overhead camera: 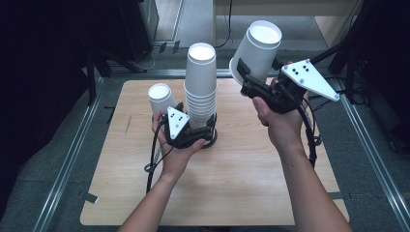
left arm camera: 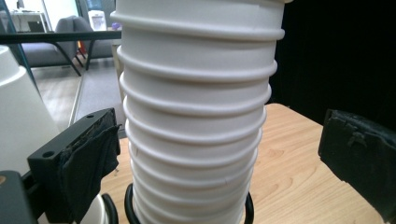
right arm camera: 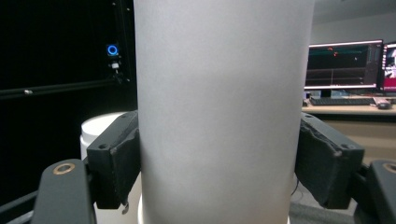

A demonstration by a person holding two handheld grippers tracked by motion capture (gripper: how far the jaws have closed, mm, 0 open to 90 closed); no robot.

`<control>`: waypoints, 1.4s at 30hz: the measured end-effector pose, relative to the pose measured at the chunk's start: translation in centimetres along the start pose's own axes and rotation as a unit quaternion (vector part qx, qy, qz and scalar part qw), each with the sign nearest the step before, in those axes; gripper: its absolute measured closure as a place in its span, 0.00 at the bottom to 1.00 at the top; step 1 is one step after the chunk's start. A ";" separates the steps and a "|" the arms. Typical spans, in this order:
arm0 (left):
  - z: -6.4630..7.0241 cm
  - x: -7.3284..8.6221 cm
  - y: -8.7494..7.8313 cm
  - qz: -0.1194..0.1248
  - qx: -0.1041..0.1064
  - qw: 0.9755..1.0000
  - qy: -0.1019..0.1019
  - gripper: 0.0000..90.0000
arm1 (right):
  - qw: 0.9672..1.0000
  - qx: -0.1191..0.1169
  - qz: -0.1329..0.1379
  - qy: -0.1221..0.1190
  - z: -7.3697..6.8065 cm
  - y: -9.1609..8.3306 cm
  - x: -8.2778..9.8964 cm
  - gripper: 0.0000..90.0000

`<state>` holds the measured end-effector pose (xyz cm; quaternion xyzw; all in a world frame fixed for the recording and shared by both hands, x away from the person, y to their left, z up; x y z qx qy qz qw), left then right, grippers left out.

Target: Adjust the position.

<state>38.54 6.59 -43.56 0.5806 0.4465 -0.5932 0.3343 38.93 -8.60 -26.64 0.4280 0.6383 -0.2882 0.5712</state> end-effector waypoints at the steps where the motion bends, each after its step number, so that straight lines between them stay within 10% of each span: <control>1: 0.1 0.1 -0.1 -0.002 0.001 1.000 0.001 0.00 | 1.000 0.001 -0.001 0.001 0.1 -0.1 0.3 0.25; 42: 0.4 4.5 -5.4 -0.036 0.036 0.999 -0.006 0.00 | 0.994 0.068 -0.059 -0.065 3.8 -5.4 12.3 0.22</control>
Point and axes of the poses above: each handheld gripper's, and its own axes: y roughly forward along the jaws, x roughly out of its underside, z roughly to its right, the point moved 10 cm from there along y, roughly forward along the jaws, and after that the axes turned 5 degrees about y, right-handed, at the moved point
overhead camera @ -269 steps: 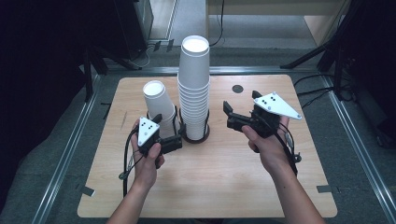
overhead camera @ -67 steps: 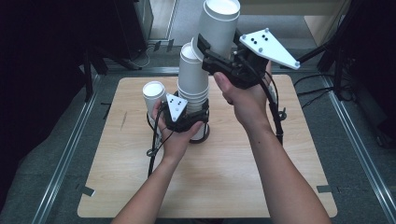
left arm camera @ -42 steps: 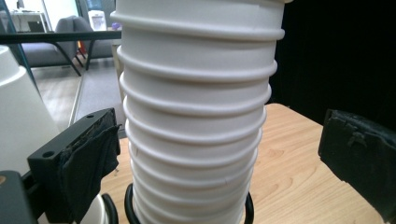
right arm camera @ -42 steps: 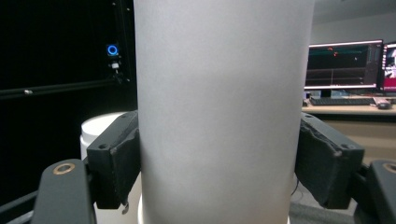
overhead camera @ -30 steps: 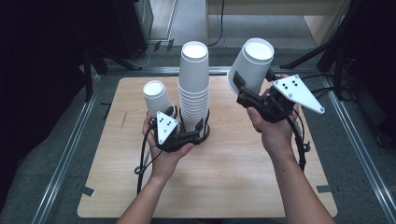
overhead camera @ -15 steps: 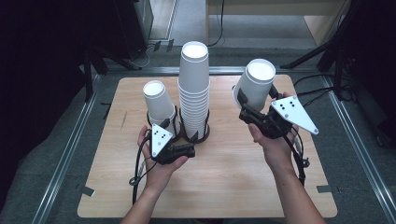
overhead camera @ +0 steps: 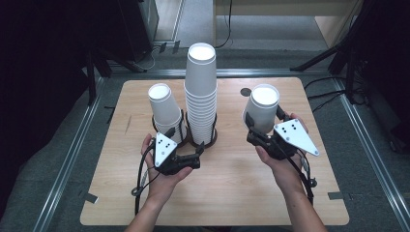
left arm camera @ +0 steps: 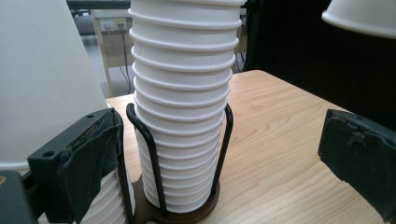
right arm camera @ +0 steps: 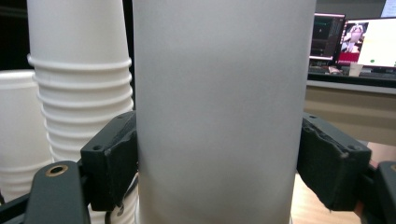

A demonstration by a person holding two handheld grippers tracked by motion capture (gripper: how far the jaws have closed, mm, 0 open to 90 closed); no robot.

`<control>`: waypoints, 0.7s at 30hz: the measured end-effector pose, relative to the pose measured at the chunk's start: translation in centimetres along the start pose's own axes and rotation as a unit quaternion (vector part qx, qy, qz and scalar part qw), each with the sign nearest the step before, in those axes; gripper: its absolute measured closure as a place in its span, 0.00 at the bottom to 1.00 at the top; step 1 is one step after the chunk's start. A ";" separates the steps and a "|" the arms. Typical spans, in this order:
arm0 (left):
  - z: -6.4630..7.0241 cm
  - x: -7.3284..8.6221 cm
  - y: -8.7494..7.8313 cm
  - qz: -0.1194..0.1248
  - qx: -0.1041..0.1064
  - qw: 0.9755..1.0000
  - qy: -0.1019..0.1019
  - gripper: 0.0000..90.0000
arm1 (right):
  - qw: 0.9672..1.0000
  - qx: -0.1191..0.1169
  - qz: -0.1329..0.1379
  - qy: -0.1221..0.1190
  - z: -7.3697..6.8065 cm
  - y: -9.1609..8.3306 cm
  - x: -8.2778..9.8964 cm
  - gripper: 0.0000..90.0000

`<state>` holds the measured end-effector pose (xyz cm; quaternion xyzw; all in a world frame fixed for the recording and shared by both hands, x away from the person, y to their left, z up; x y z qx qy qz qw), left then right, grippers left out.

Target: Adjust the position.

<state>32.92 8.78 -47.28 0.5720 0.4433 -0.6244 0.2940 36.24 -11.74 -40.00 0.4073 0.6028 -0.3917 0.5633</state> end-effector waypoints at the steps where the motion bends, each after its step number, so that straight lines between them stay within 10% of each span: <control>1: 0.0 0.0 0.0 0.000 0.002 1.000 0.000 0.00 | 1.000 0.002 -0.003 -0.004 0.0 0.0 0.4 0.22; 9: 0.9 0.0 -0.3 -0.008 0.035 0.999 -0.003 0.00 | 0.996 -0.007 -0.005 -0.090 -0.9 -0.2 3.0 0.22; 16: 1.7 -0.2 -0.7 -0.019 0.070 0.997 -0.001 0.00 | 0.979 -0.016 -0.009 -0.205 -2.4 -0.5 5.1 0.22; 21: 2.3 -0.5 -1.1 -0.029 0.106 0.994 -0.003 0.00 | 0.973 -0.021 -0.013 -0.231 -3.0 -0.7 6.1 0.22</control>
Point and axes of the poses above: each handheld gripper's, and its own axes: y roughly forward along the jaws, x roughly out of its underside, z roughly to its right, the point moved 10 cm from there along y, roughly forward along the jaws, and after that the axes turned 5 degrees about y, right-handed, at the moved point
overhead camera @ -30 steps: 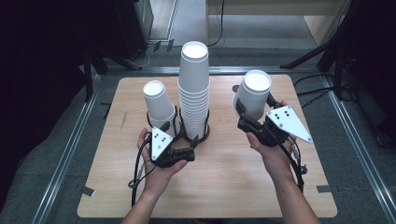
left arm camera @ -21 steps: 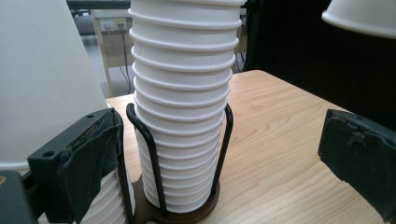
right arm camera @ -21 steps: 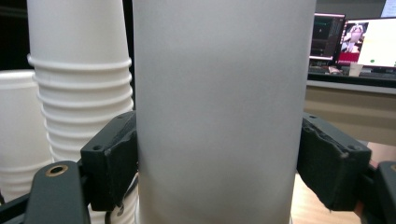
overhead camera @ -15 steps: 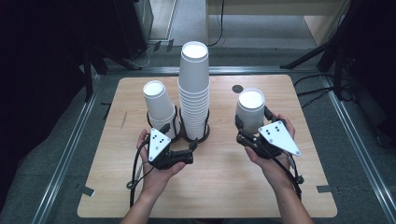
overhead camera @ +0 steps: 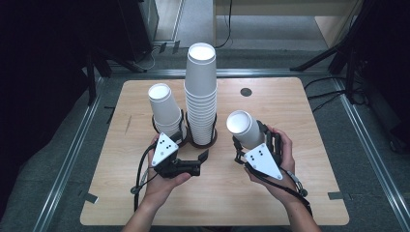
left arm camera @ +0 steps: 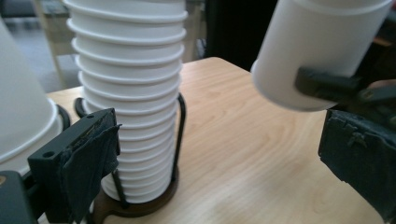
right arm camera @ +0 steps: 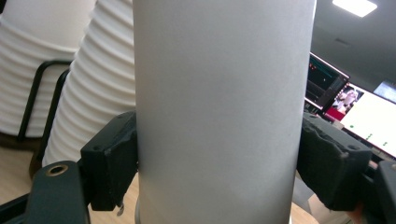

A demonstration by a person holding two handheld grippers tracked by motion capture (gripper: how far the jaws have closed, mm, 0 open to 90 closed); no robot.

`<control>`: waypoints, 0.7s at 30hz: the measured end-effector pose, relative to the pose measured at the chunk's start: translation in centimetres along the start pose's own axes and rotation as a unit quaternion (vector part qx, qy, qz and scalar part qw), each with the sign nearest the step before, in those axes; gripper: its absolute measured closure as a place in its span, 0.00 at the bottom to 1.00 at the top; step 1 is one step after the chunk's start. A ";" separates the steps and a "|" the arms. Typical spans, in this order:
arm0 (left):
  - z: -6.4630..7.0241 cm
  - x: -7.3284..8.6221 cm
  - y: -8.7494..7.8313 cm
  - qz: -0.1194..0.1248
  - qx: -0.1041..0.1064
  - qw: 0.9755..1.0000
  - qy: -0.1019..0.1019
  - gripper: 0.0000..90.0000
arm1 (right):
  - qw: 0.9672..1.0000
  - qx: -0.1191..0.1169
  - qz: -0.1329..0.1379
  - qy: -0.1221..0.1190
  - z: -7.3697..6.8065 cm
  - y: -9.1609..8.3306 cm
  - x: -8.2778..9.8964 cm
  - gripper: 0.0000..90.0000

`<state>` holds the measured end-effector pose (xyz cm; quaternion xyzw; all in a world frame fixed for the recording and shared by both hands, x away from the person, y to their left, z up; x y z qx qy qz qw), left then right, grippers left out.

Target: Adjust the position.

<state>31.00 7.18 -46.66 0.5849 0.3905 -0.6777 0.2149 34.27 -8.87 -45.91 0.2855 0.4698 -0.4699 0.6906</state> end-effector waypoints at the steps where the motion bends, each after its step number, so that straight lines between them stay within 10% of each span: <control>1: 0.2 -0.1 -0.1 -0.004 0.009 1.000 -0.001 0.00 | 1.000 -0.004 0.000 -0.004 -0.2 0.0 0.2 0.22; 21: 1.5 0.0 -0.5 -0.064 0.070 0.995 0.003 0.00 | 0.996 -0.059 0.000 -0.070 -5.2 -0.1 1.7 0.22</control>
Point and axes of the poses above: each handheld gripper's, and its own axes: y roughly forward along the jaws, x roughly out of its underside, z roughly to its right, the point moved 10 cm from there along y, roughly forward along the jaws, and after that the axes turned 5 degrees about y, right-handed, at the moved point
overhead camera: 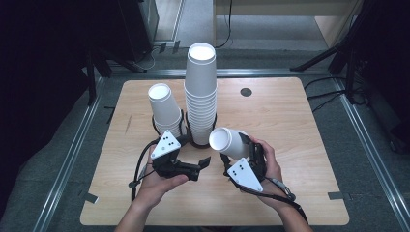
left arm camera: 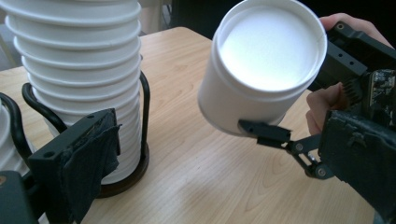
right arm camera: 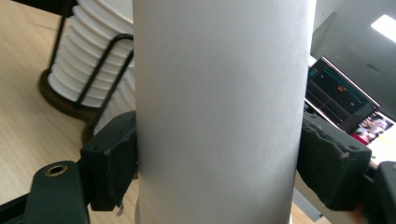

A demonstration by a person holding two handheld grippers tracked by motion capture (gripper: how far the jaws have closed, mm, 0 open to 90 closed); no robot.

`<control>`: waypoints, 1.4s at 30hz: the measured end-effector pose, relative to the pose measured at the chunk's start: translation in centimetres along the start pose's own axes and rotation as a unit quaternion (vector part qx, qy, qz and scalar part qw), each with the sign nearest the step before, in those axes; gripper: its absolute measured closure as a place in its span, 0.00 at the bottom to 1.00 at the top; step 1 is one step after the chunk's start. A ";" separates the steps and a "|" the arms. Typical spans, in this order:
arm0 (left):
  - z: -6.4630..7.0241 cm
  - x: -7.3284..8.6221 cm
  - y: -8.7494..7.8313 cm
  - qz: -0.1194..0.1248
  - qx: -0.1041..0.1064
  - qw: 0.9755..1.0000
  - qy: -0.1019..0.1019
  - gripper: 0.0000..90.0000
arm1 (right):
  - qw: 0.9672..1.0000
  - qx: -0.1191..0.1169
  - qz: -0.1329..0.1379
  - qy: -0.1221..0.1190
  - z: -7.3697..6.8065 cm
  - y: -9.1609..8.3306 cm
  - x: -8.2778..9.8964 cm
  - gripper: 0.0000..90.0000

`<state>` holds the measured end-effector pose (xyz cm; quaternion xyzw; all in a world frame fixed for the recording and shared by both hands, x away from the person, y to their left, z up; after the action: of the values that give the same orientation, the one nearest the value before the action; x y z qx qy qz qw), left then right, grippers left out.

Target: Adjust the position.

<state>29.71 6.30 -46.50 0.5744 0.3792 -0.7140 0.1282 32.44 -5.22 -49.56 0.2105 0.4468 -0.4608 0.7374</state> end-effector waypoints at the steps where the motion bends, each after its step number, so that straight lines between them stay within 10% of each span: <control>1: 0.1 0.1 0.1 -0.002 0.003 1.000 0.002 0.00 | 1.000 -0.003 0.001 -0.003 -0.2 0.0 0.0 0.22; 33: 1.9 0.6 1.0 -0.022 0.035 0.999 0.010 0.00 | 0.996 -0.062 0.046 -0.046 -4.6 -0.7 -2.0 0.22; 42: 2.1 0.7 1.1 -0.026 0.036 0.999 0.014 0.00 | 0.992 -0.042 0.047 -0.106 -4.6 -0.8 -2.0 0.22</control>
<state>28.68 4.25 -47.47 0.5783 0.3694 -0.7226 0.0835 29.23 -1.29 -50.09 0.1506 0.3749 -0.4262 0.8094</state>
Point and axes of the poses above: each handheld gripper's, and its own axes: y roughly forward along the jaws, x roughly out of its underside, z roughly to its right, the point moved 10 cm from there along y, roughly forward along the jaws, and after that the axes turned 5 degrees about y, right-handed, at the moved point
